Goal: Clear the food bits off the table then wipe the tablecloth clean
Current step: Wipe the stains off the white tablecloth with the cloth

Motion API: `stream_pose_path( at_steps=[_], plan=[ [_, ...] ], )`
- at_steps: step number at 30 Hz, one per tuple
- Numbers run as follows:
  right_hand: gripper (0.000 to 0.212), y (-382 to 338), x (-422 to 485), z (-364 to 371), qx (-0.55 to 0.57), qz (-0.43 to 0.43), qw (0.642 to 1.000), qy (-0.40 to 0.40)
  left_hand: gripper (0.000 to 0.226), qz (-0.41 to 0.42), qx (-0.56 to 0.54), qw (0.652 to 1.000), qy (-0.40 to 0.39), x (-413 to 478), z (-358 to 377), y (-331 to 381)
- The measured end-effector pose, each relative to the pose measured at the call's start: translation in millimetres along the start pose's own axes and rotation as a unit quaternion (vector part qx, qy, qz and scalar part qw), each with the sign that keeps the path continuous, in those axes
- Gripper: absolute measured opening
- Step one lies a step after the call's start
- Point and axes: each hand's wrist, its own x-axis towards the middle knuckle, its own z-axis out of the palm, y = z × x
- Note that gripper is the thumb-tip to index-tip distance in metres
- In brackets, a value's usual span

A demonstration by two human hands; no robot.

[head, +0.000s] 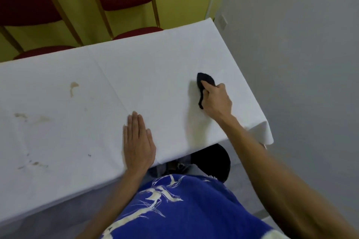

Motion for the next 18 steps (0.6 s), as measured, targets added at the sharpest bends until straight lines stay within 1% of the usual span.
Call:
stream_pose_path(
  at_steps=[2, 5, 7, 10, 13, 15, 16, 18],
  plan=[
    [0.045, -41.4, -21.4, 28.6, 0.015, -0.077, 0.996, -0.052, 0.058, 0.0, -0.002, 1.0, 0.005, 0.3, 2.1, -1.4],
    [0.059, -76.7, -44.8, 60.3, -0.011, -0.191, 0.968, -0.165, 0.059, -0.001, -0.005, 1.0, 0.004, -2.0, 3.4, -1.6],
    [0.062, -70.8, -36.1, 57.8, -0.04, -0.214, 0.959, -0.181, 0.059, 0.004, -0.001, 1.0, 0.003, -1.9, 3.0, -3.8],
    [0.056, -37.6, -3.8, 34.2, -0.096, -0.197, 0.965, -0.147, 0.061, 0.008, 0.005, 1.0, -0.003, -1.6, 2.8, -5.4],
    [0.053, 10.2, 40.0, 3.6, -0.127, -0.123, 0.979, -0.098, 0.062, 0.007, 0.012, 1.0, -0.011, -1.5, 3.1, -4.0],
    [0.055, 41.3, 71.0, -16.0, -0.129, -0.057, 0.987, -0.073, 0.062, 0.008, 0.013, 1.0, -0.021, -0.3, 3.2, -5.0],
    [0.058, 51.9, 84.5, -26.5, -0.126, -0.026, 0.989, -0.067, 0.063, 0.009, 0.013, 1.0, -0.026, -0.5, 3.2, -5.1],
    [0.06, 57.4, 104.1, -40.1, -0.125, 0.013, 0.989, -0.08, 0.063, 0.007, 0.013, 1.0, -0.024, -0.4, 2.7, -4.7]
  ],
)
